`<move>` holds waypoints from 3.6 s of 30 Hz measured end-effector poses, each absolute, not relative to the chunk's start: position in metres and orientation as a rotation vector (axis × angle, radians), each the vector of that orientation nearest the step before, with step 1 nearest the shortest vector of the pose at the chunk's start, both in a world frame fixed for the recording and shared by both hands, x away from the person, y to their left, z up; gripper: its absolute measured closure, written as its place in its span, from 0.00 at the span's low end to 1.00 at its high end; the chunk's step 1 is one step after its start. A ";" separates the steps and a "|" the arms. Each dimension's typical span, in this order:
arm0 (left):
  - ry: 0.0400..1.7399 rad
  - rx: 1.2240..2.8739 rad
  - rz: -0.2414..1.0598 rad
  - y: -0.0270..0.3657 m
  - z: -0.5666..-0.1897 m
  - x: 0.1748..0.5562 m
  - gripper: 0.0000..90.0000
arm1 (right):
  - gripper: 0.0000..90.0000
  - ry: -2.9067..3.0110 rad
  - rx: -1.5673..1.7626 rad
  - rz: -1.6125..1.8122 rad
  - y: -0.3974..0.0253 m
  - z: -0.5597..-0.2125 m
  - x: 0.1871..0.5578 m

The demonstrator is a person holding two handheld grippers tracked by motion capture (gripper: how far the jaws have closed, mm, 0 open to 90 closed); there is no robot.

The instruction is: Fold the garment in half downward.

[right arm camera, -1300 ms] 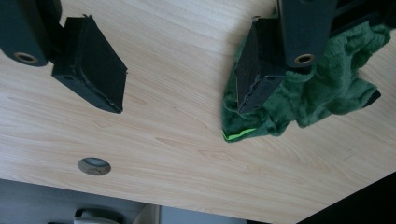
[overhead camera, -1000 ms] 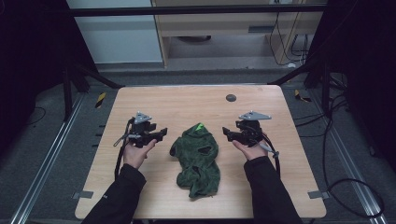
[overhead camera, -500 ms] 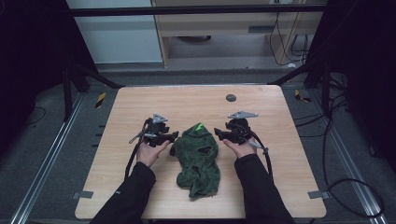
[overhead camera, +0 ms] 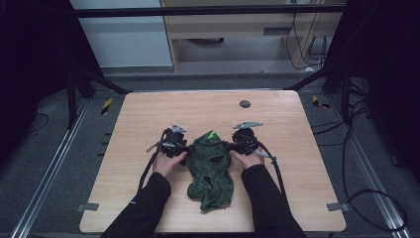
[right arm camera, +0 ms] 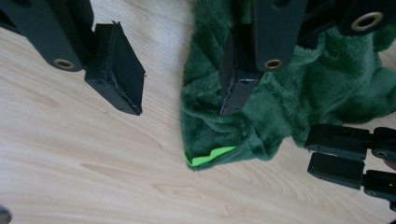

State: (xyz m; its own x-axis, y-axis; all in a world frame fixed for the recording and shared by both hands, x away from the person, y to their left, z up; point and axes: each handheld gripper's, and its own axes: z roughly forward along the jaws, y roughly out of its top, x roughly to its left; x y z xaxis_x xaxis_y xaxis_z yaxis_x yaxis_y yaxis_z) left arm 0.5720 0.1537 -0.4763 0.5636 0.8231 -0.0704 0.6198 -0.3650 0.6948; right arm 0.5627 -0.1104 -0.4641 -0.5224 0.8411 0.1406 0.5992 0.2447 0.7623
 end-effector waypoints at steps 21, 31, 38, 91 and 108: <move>1.174 2.104 0.292 0.150 -0.489 0.573 0.80 | 0.76 2.351 1.376 1.064 -0.095 -0.492 0.570; 1.195 2.092 0.283 0.150 -0.487 0.571 0.93 | 0.94 2.338 1.407 1.076 -0.093 -0.493 0.570; 1.161 2.072 0.304 0.151 -0.473 0.570 0.94 | 0.95 2.308 1.376 1.123 -0.097 -0.484 0.568; 0.814 2.067 0.448 0.147 -0.400 0.482 0.94 | 0.95 2.290 1.032 1.314 -0.116 -0.420 0.498; 0.825 2.132 0.340 0.153 -0.432 0.445 0.93 | 0.93 2.385 1.018 1.334 -0.122 -0.446 0.462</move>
State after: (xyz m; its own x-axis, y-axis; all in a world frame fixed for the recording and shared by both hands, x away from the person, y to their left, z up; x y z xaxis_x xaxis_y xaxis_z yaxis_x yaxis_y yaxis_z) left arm 0.4454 0.1530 -0.4316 0.7504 0.6600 -0.0360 0.4428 -0.4615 0.7687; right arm 0.4622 -0.1216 -0.4456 -0.7341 0.6661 0.1321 0.4611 0.3461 0.8170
